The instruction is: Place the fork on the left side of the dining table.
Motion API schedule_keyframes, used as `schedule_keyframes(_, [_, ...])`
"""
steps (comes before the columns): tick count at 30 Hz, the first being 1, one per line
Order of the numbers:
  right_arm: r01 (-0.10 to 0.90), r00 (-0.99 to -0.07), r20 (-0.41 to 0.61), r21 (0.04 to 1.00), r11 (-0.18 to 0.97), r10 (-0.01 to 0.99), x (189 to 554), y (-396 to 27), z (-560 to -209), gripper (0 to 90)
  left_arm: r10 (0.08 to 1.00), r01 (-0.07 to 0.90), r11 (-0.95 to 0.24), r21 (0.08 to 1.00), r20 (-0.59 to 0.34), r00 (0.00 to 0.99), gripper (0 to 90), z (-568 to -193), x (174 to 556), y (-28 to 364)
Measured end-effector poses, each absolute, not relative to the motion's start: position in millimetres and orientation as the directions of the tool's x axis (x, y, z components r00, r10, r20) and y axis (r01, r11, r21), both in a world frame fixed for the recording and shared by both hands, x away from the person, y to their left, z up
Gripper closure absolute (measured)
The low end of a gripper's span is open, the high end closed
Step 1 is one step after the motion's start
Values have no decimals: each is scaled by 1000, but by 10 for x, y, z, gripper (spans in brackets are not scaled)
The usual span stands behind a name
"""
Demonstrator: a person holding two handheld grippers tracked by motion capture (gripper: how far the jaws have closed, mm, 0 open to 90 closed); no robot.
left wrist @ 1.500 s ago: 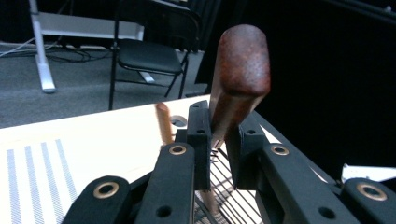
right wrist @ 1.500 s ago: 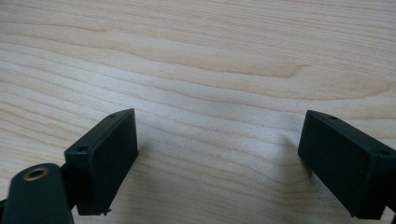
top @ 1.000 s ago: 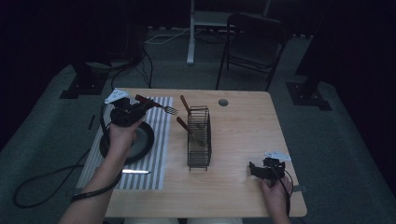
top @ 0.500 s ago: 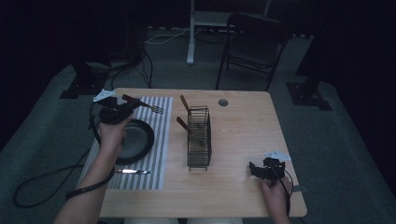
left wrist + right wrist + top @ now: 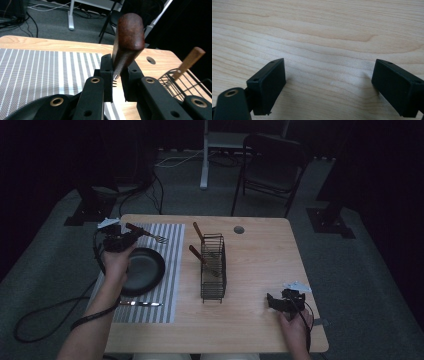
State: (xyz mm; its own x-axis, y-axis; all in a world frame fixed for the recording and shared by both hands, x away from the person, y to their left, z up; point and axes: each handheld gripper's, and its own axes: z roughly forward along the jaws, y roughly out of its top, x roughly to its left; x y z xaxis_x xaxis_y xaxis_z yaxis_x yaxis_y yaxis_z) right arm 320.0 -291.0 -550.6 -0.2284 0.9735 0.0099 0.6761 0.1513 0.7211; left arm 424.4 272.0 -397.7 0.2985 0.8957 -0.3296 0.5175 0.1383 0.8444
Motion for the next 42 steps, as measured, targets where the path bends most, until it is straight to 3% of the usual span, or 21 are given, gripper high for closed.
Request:
schedule_keyframes(17, [676, -229, 9, 721, 152, 973, 3200, -2910, -5506, 116, 885, 576, 231, 784, -416, 211, 805, -4411, 4540, 2837])
schedule_keyframes(42, [676, -228, 10, 721, 151, 974, 3200, -2910, -5506, 116, 849, 630, 320, 708, -509, 141, 805, -4713, 4838, 2987])
